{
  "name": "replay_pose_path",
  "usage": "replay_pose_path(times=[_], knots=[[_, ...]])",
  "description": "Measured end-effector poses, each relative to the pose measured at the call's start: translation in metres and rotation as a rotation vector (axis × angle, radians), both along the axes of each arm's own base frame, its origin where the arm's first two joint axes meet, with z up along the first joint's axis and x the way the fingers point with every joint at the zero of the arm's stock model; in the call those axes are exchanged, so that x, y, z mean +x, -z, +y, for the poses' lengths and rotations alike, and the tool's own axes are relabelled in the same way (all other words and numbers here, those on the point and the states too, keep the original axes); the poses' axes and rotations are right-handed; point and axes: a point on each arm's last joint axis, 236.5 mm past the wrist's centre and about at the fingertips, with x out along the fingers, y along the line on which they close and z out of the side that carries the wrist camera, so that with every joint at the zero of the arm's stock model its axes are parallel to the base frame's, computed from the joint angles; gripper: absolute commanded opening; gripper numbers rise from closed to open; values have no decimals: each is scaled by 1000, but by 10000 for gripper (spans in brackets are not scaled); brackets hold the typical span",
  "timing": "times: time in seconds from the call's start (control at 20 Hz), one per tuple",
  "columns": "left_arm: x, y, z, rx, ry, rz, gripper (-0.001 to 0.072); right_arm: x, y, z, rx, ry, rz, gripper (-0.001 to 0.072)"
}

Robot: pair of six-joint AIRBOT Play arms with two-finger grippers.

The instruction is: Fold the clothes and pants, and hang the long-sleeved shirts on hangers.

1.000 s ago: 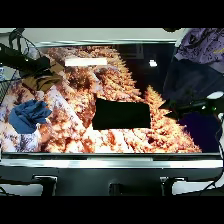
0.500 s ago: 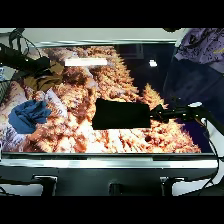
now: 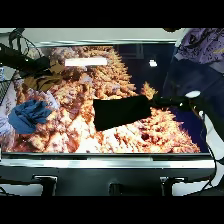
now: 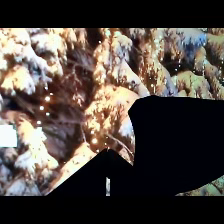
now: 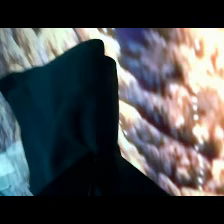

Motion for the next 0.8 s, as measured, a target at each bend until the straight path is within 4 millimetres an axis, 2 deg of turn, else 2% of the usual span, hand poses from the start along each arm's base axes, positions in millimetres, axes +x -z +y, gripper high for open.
replay_pose_path(times=[0.25, 0.45, 0.65, 0.8], knots=[[0, 0, 0, 0, 0, 0, 21, 67, -75, -38, -144, 121, -154, 28], [0, 0, 0, 0, 0, 0, 21, 102, -113, -83, -227, 250, -210, 28], [0, 0, 0, 0, 0, 0, 21, 121, -145, -160, -249, 447, -245, 27], [0, 0, 0, 0, -1, 0, 21, 115, -156, -231, -260, 616, -229, 27]])
